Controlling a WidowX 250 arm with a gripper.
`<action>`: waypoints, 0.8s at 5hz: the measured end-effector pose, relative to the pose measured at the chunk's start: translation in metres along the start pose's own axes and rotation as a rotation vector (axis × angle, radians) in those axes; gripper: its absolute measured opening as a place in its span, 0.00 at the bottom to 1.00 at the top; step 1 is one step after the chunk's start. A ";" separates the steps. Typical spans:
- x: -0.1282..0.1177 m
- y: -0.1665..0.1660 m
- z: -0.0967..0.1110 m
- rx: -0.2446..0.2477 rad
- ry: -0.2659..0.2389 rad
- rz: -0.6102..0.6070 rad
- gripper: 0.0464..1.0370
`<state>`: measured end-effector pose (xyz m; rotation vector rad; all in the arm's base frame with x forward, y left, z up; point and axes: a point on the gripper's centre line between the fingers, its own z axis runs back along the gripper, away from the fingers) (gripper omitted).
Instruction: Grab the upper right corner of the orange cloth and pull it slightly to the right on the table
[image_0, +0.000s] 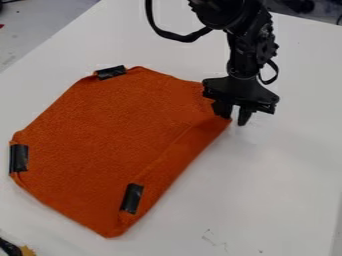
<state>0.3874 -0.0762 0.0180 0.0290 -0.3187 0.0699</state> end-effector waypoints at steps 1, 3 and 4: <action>-0.003 -0.008 0.002 0.015 0.004 0.011 0.76; -0.011 -0.022 0.005 0.056 0.002 0.060 0.96; -0.013 -0.034 0.008 0.064 -0.020 0.098 0.96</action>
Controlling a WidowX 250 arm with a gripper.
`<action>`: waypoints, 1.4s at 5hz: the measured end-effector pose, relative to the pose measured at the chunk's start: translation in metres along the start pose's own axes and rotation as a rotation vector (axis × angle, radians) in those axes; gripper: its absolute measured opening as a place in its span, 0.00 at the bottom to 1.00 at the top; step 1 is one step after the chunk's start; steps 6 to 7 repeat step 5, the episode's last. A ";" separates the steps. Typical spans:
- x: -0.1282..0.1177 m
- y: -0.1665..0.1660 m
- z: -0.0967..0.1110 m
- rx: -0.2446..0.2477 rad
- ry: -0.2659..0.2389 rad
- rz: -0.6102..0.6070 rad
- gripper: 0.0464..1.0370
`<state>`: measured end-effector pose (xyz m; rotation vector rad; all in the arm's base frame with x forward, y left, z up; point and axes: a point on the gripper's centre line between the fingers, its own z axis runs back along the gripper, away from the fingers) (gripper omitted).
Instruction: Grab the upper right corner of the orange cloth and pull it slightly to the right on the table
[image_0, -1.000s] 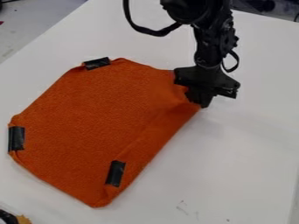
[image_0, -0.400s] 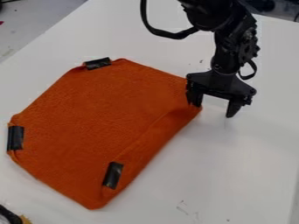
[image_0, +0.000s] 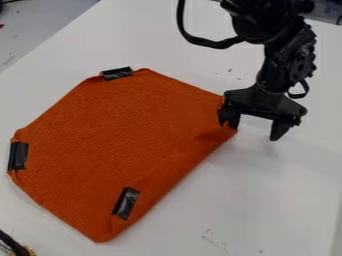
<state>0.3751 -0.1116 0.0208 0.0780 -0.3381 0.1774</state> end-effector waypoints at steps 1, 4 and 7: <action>0.001 -0.014 0.005 0.027 -0.026 0.033 0.96; 0.007 -0.022 0.012 0.061 -0.035 0.005 0.96; 0.014 -0.014 0.013 0.056 -0.003 -0.100 0.96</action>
